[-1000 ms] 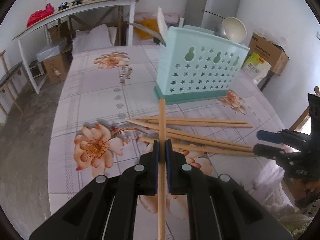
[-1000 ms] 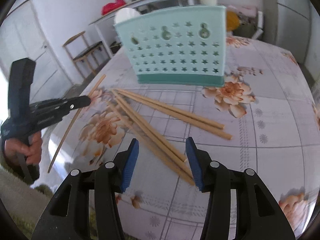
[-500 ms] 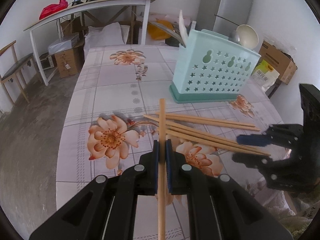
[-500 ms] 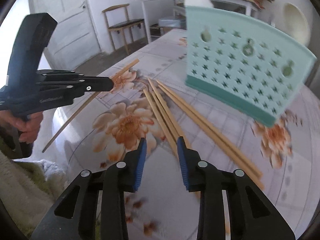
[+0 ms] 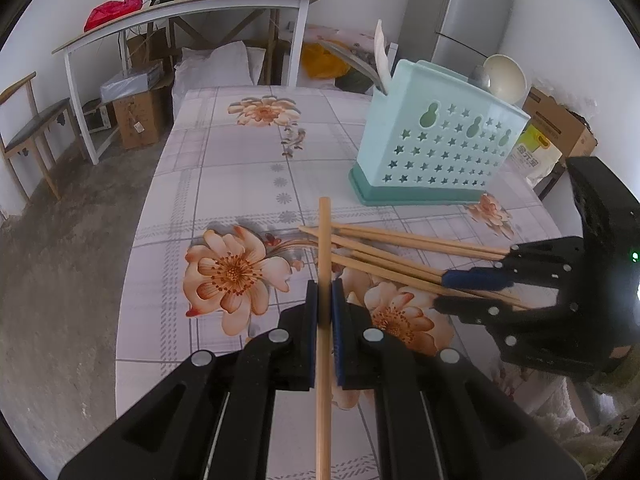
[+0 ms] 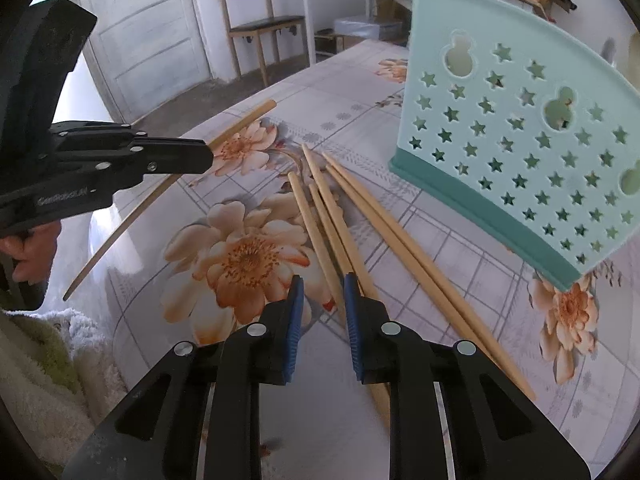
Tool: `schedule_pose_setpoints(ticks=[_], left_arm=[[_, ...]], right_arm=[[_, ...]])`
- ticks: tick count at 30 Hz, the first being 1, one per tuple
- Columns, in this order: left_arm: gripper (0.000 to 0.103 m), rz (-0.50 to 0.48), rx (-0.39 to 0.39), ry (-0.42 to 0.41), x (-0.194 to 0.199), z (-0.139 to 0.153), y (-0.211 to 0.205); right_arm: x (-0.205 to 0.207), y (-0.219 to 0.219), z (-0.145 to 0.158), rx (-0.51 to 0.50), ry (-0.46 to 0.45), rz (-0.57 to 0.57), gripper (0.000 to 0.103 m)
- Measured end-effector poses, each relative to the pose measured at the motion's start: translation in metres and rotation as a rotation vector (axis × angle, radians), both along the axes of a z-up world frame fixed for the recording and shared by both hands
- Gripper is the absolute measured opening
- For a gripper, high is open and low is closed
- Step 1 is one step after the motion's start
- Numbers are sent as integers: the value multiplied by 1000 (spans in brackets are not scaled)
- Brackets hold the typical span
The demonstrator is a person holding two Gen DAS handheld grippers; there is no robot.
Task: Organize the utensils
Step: 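Close the right gripper on a chopstick in the pile while the left gripper holds its chopstick, then carry the chopstick with the left gripper and drop it into the holder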
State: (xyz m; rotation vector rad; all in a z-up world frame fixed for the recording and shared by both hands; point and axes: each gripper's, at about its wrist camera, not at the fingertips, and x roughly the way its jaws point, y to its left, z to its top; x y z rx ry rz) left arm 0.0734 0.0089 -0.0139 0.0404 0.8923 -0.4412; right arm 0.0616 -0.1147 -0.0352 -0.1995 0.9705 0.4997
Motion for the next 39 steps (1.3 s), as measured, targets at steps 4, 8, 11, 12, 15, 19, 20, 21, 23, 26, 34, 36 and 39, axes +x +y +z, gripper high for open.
schedule_pose_setpoints(ticks=[4, 8, 11, 12, 15, 19, 20, 21, 23, 26, 34, 36, 39], left_arm=[[6, 3, -3, 0, 0, 0, 0], [6, 15, -6, -5, 0, 1, 2], [6, 21, -12, -10, -1, 3, 3], [6, 23, -14, -12, -1, 4, 4], [6, 25, -17, -20, -3, 8, 4], [6, 26, -34, -33, -5, 15, 6], [6, 26, -40, -37, -7, 17, 7], [6, 28, -50, -46, -8, 21, 8], [6, 30, -68, -66, -10, 29, 11], [6, 30, -118, -98, -14, 45, 16], [6, -11, -256, -197, -20, 92, 17], [6, -24, -270, -223, -19, 102, 12], [6, -51, -300, -273, -13, 122, 2]], right_arm=[[9, 11, -5, -22, -5, 34, 19], [11, 16, -5, -47, -18, 56, 7], [8, 20, -4, -82, -51, 64, 5], [6, 20, -2, -77, -62, 63, 5], [0, 14, 8, -53, -103, 41, 5], [-11, 0, 29, 8, -165, -19, 5], [-14, -5, 35, 24, -180, -37, 5], [-17, -9, 41, 38, -193, -55, 5], [-23, -19, 55, 77, -225, -102, 5], [-35, -38, 72, 154, -263, -178, 5], [-55, -85, 92, 420, -334, -389, 5], [-60, -93, 92, 450, -344, -420, 5], [-65, -101, 91, 479, -351, -448, 5]])
